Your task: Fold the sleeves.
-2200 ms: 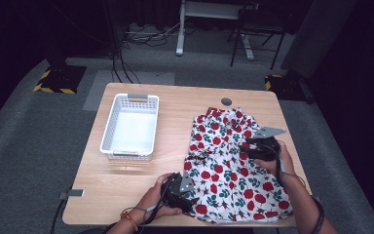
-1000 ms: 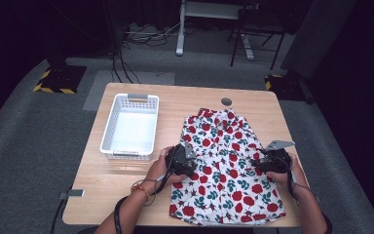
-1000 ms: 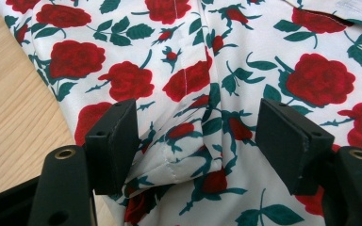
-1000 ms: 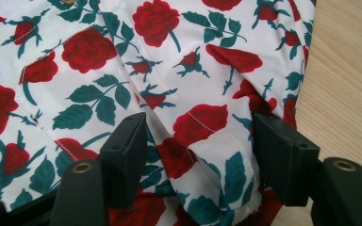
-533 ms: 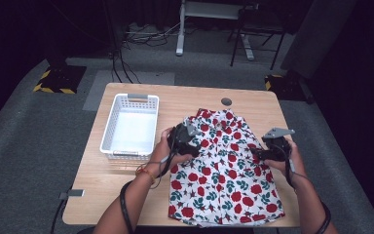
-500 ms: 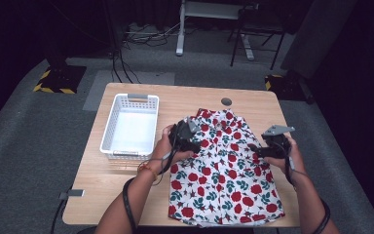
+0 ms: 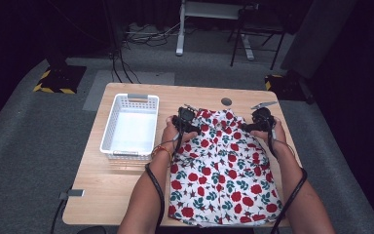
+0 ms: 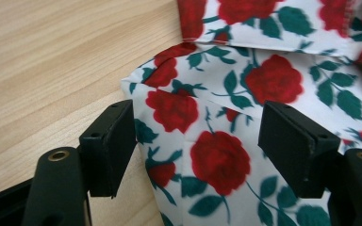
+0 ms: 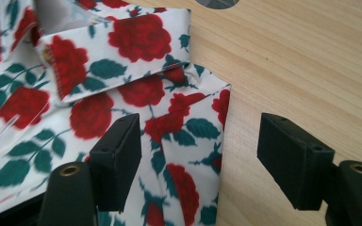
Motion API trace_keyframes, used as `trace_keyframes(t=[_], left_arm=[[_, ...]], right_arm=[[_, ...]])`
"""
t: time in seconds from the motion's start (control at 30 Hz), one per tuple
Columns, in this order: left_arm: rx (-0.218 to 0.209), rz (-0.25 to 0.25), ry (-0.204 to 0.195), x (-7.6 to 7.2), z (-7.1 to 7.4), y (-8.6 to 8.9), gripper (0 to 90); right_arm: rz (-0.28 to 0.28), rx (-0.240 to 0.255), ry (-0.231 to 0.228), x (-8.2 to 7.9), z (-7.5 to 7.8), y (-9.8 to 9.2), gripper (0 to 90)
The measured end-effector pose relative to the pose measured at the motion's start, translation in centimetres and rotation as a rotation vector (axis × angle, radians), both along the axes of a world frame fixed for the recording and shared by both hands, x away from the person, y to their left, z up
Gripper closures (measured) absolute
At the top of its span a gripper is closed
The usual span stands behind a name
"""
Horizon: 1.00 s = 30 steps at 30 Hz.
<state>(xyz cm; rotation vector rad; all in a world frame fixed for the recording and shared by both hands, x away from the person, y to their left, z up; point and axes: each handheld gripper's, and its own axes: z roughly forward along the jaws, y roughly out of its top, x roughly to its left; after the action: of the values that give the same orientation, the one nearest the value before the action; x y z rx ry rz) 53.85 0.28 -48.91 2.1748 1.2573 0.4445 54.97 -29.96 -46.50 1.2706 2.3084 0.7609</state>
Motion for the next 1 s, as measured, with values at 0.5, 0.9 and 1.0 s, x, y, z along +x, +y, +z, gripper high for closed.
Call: trace_keyframes(t=[0.5,0.9,1.0], left_arm=[[-0.002,-0.038,0.011,0.7,-0.5,0.6,46.3],[0.043,-0.126,0.026,0.4,-0.1,-0.7,84.5],[0.067,-0.113,0.010,0.6,0.1,-0.9,84.4]], right_arm=[[-0.115,0.011,0.059,2.7,-2.5,1.2,31.5],[-0.037,0.072,0.097,2.0,-2.2,2.1,85.8],[-0.047,0.066,0.062,1.9,-2.1,2.3,86.6]])
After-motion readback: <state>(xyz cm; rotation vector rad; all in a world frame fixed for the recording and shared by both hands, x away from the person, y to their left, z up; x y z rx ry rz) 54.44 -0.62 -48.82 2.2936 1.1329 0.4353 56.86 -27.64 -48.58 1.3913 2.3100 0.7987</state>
